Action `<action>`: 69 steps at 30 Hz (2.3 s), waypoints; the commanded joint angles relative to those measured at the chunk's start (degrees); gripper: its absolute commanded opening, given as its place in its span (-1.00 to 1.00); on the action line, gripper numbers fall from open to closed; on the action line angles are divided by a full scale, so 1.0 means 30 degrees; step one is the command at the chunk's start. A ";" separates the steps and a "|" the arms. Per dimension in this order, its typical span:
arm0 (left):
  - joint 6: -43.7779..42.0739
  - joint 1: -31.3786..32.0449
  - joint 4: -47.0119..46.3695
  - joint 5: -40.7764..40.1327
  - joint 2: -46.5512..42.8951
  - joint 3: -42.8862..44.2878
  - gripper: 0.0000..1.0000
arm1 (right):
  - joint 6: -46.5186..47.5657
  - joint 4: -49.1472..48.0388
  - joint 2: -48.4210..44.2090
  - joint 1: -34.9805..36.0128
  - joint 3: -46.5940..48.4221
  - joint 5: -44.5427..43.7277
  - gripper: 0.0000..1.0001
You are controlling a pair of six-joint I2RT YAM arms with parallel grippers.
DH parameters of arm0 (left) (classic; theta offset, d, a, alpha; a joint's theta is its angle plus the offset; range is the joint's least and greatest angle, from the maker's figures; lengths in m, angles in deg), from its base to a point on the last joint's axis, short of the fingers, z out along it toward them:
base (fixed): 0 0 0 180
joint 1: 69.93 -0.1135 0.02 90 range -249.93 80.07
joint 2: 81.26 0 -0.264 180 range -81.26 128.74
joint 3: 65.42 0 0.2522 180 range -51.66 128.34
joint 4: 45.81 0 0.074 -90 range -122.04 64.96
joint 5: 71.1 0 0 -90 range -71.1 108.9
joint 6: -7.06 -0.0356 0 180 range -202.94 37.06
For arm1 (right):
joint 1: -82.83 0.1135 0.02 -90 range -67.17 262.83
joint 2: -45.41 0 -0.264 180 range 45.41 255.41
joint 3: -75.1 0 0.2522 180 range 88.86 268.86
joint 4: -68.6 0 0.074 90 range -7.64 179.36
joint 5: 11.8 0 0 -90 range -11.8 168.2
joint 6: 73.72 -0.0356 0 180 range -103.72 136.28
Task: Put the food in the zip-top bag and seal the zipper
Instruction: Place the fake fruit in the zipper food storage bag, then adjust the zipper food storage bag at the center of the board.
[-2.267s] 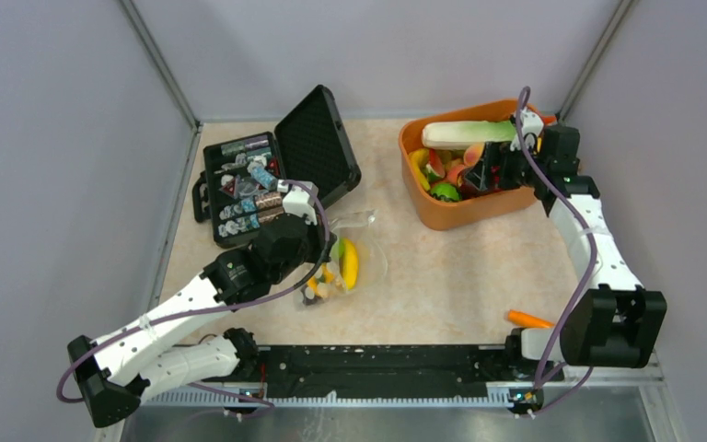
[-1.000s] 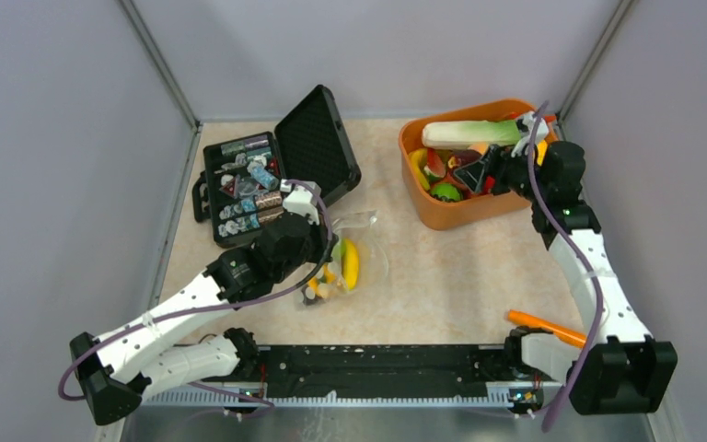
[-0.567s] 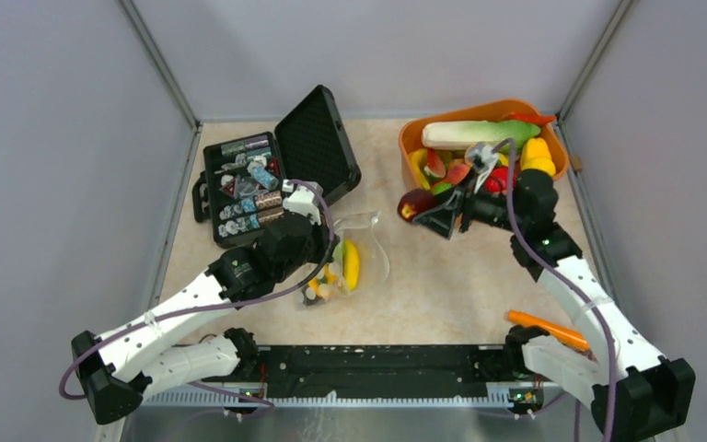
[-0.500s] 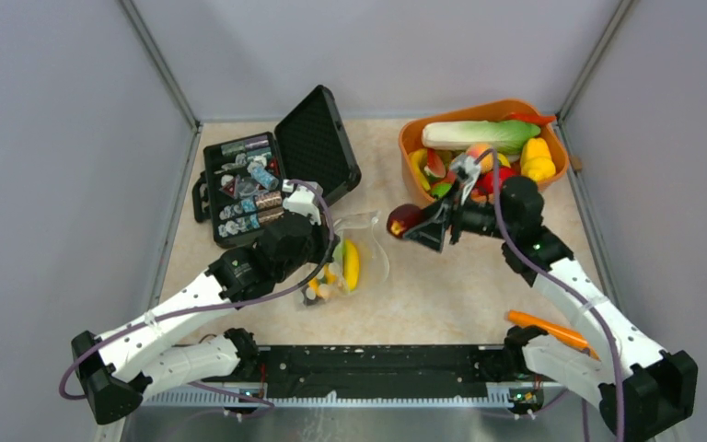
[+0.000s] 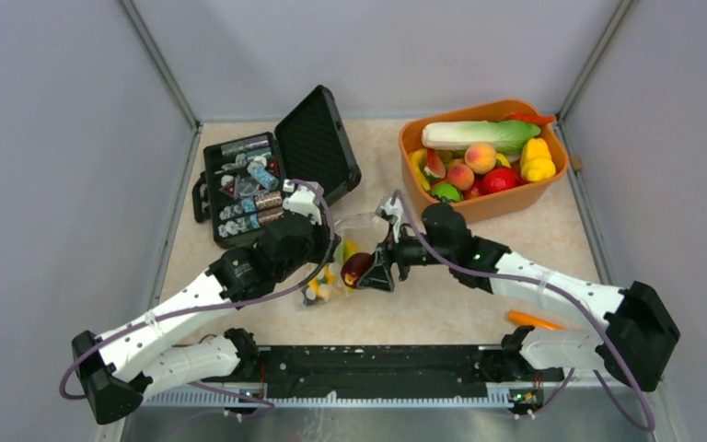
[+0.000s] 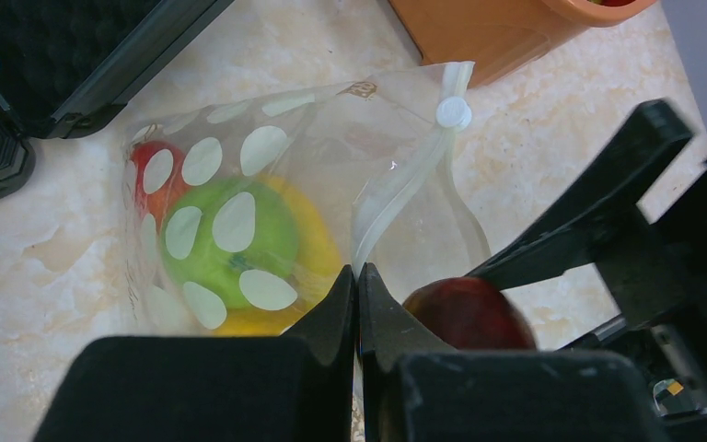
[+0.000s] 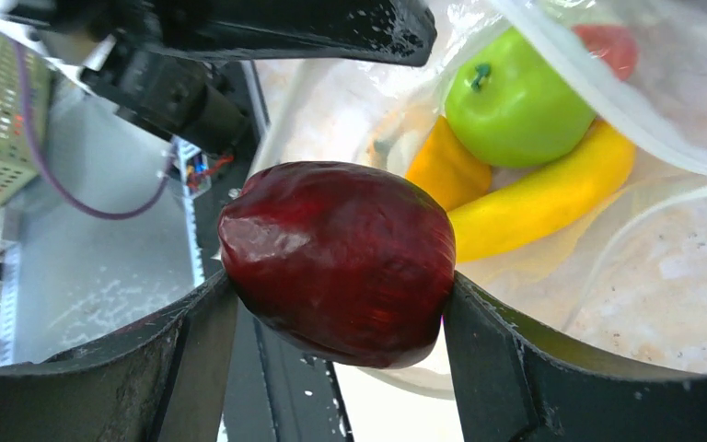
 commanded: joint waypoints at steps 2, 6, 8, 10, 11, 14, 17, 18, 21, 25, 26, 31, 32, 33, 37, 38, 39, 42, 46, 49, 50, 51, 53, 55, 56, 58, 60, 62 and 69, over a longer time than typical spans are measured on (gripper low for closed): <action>0.0200 -0.0009 -0.0712 -0.0166 -0.0501 0.0192 -1.00 | 0.1724 0.0846 0.1629 0.1588 0.2399 -0.3761 -0.08; 0.0216 -0.0009 -0.0596 -0.0353 -0.0623 0.0203 -1.00 | 0.1874 0.0625 0.1418 0.1599 0.2357 -0.5926 -0.07; 0.0240 -0.0009 -0.0600 -0.0332 -0.0681 0.0143 -1.00 | 0.1800 0.0635 0.1258 0.1617 0.2357 -0.6832 -0.05; 0.0223 -0.0009 -0.0603 -0.0323 -0.0694 0.0101 -1.00 | 0.1782 0.0652 0.1226 0.1615 0.2328 -0.7136 -0.01; 0.0228 0.0005 -0.0593 -0.0329 -0.0708 0.0099 -1.00 | 0.1744 0.0691 0.1235 0.1614 0.2327 -0.7124 0.04; 0.0246 -0.0009 -0.0628 -0.0344 -0.0701 0.0182 -1.00 | 0.1532 0.0909 0.1475 0.1639 0.2510 -0.7389 0.14; 0.0331 -0.0009 -0.0706 -0.0338 -0.0701 0.0263 -1.00 | 0.1262 0.0357 0.1655 0.1852 0.2536 -0.8086 0.25; 0.0333 -0.0009 -0.0734 -0.0346 -0.0683 0.0339 -1.00 | 0.1225 0.0020 0.1721 0.1973 0.2507 -0.8246 0.29; 0.0412 -0.0009 -0.0697 -0.0550 -0.0646 0.0563 -1.00 | 0.1316 0.0059 0.2234 0.2142 0.3303 -0.7206 0.46; 0.0537 -0.0009 -0.0749 -0.1187 -0.0990 0.0567 -1.00 | 0.1789 0.0907 0.1964 0.2125 0.3685 -0.6469 0.62; 0.0557 -0.0009 -0.0751 -0.1265 -0.1082 0.0534 -1.00 | 0.1914 0.0913 0.1646 0.2139 0.3467 -0.6652 0.67; 0.0698 0.0000 -0.0830 -0.1606 -0.1424 0.0373 -1.00 | 0.1908 0.0472 0.0091 0.2128 0.2313 -0.7328 0.80; 0.0712 -0.0008 -0.0885 -0.1669 -0.1447 0.0338 -1.00 | 0.1885 0.0441 0.0049 0.2125 0.2252 -0.7320 0.81; 0.0714 -0.0009 -0.0896 -0.1735 -0.1469 0.0333 -1.00 | 0.1713 0.0466 0.0048 0.2124 0.2241 -0.7476 0.81; 0.0801 -0.0008 -0.1009 -0.1808 -0.1540 0.0335 -1.00 | 0.1011 -0.0243 -0.0550 0.2117 0.1767 -0.8312 0.72; 0.0802 -0.0009 -0.1054 -0.1826 -0.1605 0.0326 -1.00 | 0.0656 -0.0706 -0.0891 0.2131 0.1422 -0.9006 0.70; 0.0773 -0.0009 -0.1097 -0.1839 -0.1649 0.0266 -1.00 | 0.0208 -0.1226 -0.1216 0.2143 0.0976 -0.9892 0.64; 0.0694 -0.0009 -0.1117 -0.1902 -0.1727 0.0244 -1.00 | -0.0829 -0.1044 -0.1395 0.2106 0.0399 -1.2644 0.34; 0.0683 -0.0009 -0.1073 -0.1884 -0.1641 0.0217 -1.00 | -0.1205 0.1324 -0.0080 0.2067 0.1375 -1.2799 0.25; 0.0743 -0.0008 -0.1115 -0.1809 -0.1564 0.0183 -1.00 | -0.1660 0.1119 0.0527 0.2067 0.1100 -1.1651 0.16; 0.0744 -0.0009 -0.1153 -0.1768 -0.1564 0.0182 -1.00 | -0.1821 0.0570 0.0715 0.2080 0.0932 -1.1566 0.08; 0.0744 -0.0009 -0.1145 -0.1737 -0.1545 0.0170 -1.00 | -0.2039 0.0483 0.0979 0.2067 0.0871 -1.1673 0.03; 0.0736 -0.0006 -0.1102 -0.1699 -0.1571 0.0197 -1.00 | -0.2401 0.0504 0.1267 0.2082 0.0891 -1.2194 0.00; 0.0739 -0.0009 -0.1059 -0.1768 -0.1637 0.0186 -1.00 | -0.2634 0.0295 0.1411 0.2066 0.0910 -1.2610 -0.16; 0.0717 -0.0009 -0.1071 -0.1795 -0.1701 0.0161 -1.00 | -0.2653 0.0123 0.1448 0.2066 0.0920 -1.2642 -0.24; 0.0714 -0.0009 -0.1048 -0.1871 -0.1799 0.0138 -1.00 | -0.2647 -0.0327 0.1410 0.2087 0.0992 -1.2335 -0.43; 0.0685 -0.0009 -0.0979 -0.1903 -0.1853 0.0182 -1.00 | -0.2493 -0.0633 0.1356 0.2066 0.1170 -1.2105 -0.64; 0.0681 -0.0009 -0.0943 -0.1929 -0.1891 0.0146 -1.00 | -0.2311 -0.0814 0.1197 0.2067 0.1433 -1.1656 -0.78; 0.0772 -0.0009 -0.0824 -0.2657 -0.2225 -0.0212 -1.00 | -0.1545 -0.6066 -0.1055 0.2080 -0.0573 -0.8195 -0.88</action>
